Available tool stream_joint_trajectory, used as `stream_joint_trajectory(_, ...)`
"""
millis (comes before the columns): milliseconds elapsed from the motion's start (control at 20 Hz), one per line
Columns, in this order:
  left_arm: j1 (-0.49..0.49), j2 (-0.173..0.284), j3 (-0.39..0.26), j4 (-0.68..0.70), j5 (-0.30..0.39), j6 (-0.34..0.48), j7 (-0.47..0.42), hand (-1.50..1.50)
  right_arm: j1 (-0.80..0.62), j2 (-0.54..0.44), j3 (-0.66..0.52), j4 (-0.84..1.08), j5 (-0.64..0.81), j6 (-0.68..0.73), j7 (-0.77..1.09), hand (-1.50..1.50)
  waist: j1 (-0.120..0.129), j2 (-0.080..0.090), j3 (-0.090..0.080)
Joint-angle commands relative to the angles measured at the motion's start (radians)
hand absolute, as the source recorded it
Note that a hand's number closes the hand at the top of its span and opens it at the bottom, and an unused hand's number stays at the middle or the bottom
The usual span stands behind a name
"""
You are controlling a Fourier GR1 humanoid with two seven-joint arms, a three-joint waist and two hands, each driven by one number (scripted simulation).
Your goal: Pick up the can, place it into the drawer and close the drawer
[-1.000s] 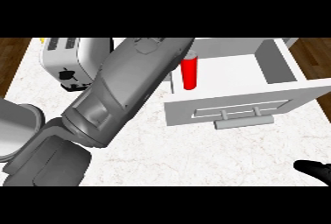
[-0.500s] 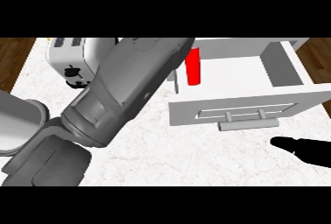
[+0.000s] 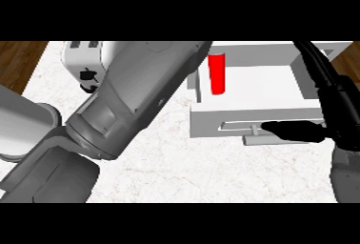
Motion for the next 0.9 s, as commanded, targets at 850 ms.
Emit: stream_joint_trajectory(850,0.052,0.120,0.023,-0.087,-0.051,-0.079,0.087,-1.50,-0.332,0.134,0.043,0.950,0.411,-0.506,-0.220,-1.50,0.073,-0.016,-0.001)
